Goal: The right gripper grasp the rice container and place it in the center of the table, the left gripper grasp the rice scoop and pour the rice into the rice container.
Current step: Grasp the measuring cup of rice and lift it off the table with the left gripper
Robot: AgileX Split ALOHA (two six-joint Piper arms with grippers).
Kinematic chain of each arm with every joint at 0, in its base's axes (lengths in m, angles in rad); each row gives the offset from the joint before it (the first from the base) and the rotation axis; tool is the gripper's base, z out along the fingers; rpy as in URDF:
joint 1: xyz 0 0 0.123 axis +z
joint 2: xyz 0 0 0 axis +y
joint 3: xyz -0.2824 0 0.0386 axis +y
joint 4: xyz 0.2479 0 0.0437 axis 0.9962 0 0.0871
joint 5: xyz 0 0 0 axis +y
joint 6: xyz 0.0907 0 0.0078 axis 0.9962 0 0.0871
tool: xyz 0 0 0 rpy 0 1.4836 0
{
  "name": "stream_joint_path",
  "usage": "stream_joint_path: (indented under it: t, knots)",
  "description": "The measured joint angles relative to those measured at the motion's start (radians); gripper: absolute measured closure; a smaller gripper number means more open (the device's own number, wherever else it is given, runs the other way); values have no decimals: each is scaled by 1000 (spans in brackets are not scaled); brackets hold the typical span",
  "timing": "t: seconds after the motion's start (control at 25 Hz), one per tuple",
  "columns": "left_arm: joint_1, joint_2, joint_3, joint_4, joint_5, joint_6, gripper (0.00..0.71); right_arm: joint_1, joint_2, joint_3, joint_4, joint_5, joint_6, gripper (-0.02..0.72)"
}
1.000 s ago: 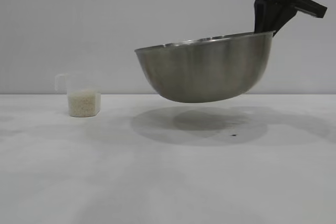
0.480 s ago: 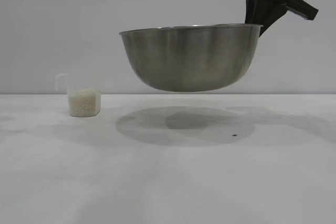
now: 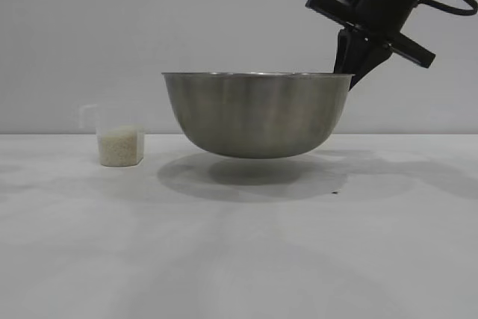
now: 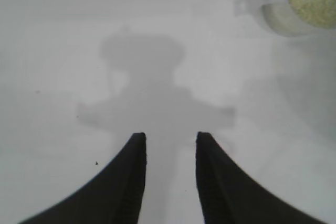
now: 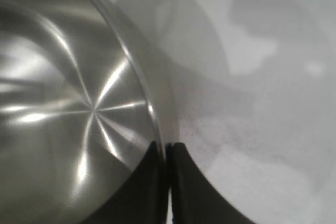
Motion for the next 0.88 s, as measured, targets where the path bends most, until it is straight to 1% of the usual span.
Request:
stream_joint_path:
  t: [0.44,0.6,0.64,0.68,0.8,0.84,0.88]
  knots:
    - [0,0,0,0,-8,0,477,0,20,0,1,-14,-7,703]
    - [0,0,0,0,-8,0,477,0,20,0,3,-18,-27,703]
    - [0,0,0,0,-8,0,477,0,20,0,13,-18,-27,703]
    - [0,0,0,-2,-8,0,477,0,20,0,20,-18,-29,636]
    - [0,0,0,-2,-8,0,477,0,20,0,35,-18,-29,636]
    - [0,0,0,-2,-8,0,477,0,20,0,39,-18,-29,577]
    - [0,0,0,-2,-8,0,477,0,20,0,40,-18,-29,577]
